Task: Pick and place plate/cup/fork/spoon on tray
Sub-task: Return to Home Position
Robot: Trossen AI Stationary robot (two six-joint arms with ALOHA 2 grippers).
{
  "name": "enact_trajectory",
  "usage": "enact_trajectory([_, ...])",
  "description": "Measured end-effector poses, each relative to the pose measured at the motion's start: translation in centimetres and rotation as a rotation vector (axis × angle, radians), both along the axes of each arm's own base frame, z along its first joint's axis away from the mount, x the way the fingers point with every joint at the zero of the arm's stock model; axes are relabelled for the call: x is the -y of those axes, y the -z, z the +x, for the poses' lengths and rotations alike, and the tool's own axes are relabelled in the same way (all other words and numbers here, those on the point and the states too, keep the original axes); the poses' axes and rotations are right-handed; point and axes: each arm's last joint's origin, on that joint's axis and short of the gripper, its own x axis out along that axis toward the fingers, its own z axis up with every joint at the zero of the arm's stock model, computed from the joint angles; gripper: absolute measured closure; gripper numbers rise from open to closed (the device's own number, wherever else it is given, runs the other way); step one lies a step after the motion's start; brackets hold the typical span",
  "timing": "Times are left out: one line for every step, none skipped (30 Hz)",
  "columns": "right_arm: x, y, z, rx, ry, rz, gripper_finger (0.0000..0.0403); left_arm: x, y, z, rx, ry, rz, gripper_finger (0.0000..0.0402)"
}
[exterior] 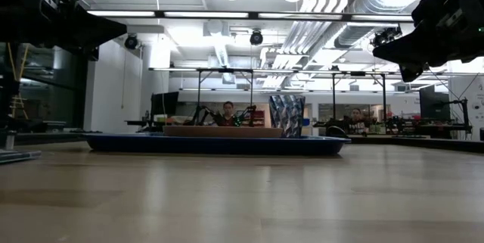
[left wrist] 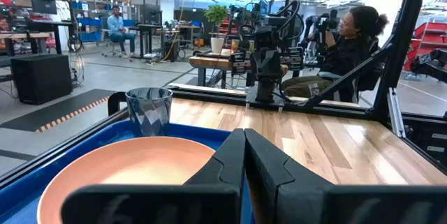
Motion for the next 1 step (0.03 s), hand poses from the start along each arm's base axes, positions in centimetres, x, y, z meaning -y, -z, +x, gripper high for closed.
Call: enact_trajectory([0.0, 0.0, 0.0, 0.0, 0.0, 0.0, 0.0402, 0.0, 0.0, 0.0, 0.0, 0.0, 0.0, 0.0401])
